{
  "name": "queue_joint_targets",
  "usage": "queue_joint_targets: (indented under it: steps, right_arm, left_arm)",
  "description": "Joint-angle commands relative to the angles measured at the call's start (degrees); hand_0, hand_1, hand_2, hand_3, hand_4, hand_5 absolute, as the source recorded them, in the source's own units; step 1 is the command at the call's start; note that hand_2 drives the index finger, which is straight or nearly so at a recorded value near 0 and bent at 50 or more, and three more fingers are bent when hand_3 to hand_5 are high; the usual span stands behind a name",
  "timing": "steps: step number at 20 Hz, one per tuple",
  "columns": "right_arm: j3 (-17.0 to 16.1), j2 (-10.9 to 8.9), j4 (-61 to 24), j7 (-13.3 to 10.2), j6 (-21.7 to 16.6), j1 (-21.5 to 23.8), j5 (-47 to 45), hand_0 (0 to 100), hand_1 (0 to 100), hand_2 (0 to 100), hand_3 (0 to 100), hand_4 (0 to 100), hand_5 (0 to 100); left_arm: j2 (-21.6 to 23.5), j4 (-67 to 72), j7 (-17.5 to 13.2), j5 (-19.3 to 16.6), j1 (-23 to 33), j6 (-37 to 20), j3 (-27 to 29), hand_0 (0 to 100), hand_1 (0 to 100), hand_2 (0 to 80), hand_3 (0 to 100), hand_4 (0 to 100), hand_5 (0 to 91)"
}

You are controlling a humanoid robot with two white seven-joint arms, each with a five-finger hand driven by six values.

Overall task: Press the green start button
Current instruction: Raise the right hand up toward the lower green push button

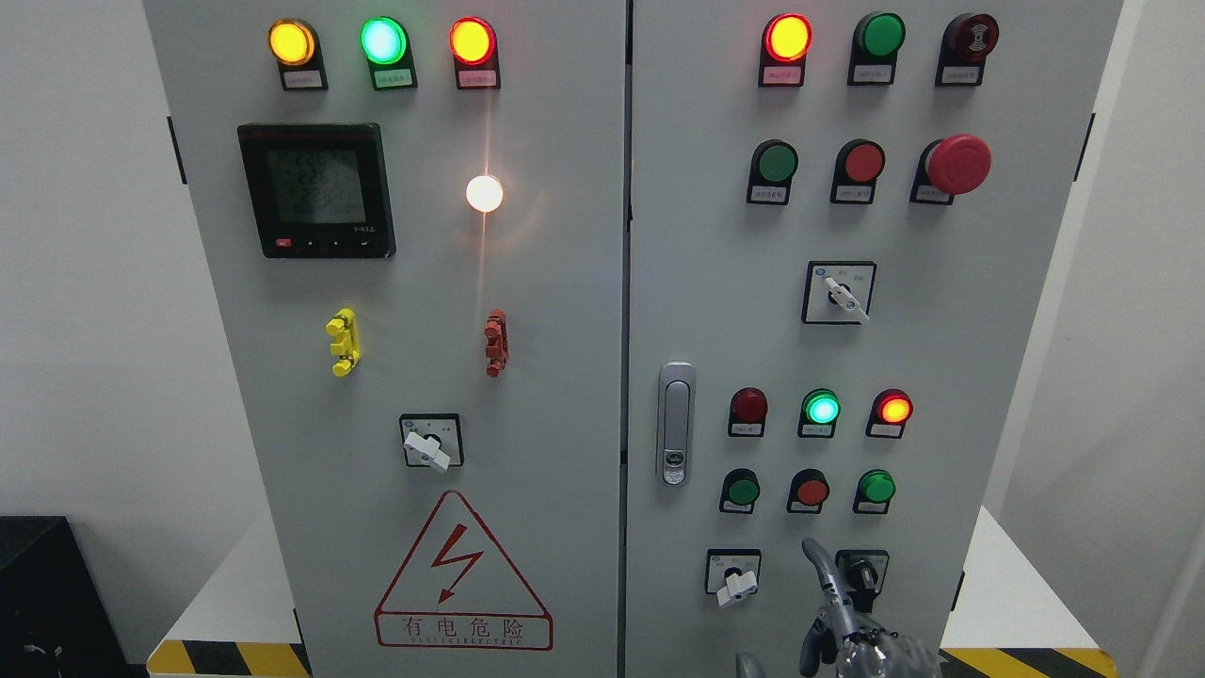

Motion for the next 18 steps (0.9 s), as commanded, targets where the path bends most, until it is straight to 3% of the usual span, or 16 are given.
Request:
queue_joint_targets:
  steps: [1,18]
  right_arm:
    - [-0.93,0.08,5.01,0.05,-0.03,-3.36,3.70,36,31,0,90,87,100]
    - [-0.49,0.17,13.89,0.14,0.06,-9.95,3.97,33,31,0,92,87,100]
  left_arm:
    - [0.00,-1.58,-0.04,0.00,-1.32,0.04,0.00,12,56,0.0,0,0,0.0]
    - [0.00,-1.58,-0.04,0.00,-1.32,0.04,0.00,12,56,0.0,0,0,0.0]
